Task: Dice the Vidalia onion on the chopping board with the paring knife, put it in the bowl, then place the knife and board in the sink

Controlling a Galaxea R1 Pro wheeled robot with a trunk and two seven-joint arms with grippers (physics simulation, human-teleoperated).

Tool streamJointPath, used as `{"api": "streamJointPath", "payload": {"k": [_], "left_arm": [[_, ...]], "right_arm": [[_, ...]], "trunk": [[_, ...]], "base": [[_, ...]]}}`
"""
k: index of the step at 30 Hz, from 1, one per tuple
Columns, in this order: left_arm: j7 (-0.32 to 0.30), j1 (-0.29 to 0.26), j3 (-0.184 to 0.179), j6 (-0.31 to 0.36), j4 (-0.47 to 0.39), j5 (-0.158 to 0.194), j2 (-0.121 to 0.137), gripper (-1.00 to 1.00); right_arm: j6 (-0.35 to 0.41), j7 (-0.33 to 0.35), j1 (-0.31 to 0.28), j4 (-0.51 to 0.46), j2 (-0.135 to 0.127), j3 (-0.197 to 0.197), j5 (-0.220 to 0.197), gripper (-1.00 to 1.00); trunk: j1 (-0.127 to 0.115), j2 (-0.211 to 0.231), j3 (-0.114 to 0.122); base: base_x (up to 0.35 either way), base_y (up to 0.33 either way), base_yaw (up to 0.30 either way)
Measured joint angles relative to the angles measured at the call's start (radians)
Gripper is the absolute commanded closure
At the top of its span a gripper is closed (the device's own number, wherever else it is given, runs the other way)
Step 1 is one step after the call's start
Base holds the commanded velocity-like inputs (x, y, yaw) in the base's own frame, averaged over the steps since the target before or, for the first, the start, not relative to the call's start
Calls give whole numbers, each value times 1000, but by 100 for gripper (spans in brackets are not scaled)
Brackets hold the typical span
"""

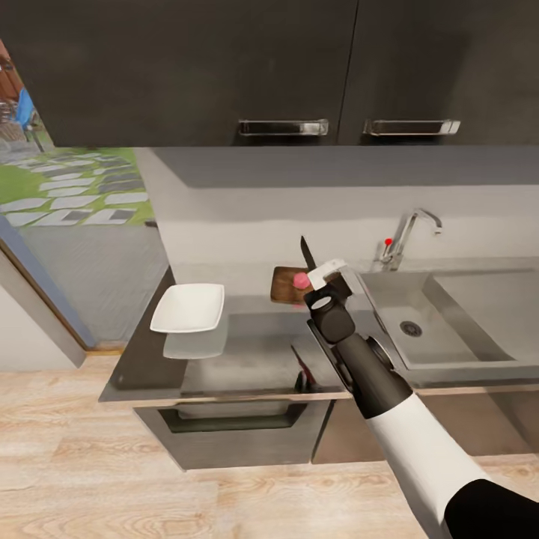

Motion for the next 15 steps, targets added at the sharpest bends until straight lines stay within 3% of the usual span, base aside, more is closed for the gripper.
{"api": "streamJointPath", "payload": {"k": [6, 11, 15], "left_arm": [[0, 0, 2, 0, 0, 0, 0, -100], [0, 0, 1, 0, 1, 0, 0, -100], [0, 0, 1, 0, 0, 0, 0, -100]], "right_arm": [[0, 0, 0, 0, -2, 14, 1, 100], [0, 0, 1, 0, -11, 14, 1, 100], [1, -2, 4, 2, -16, 14, 1, 100]], "trunk": [[0, 0, 0], [0, 0, 0], [0, 0, 0]], "base": [[238, 67, 0], [220, -64, 0], [69, -41, 0]]}}
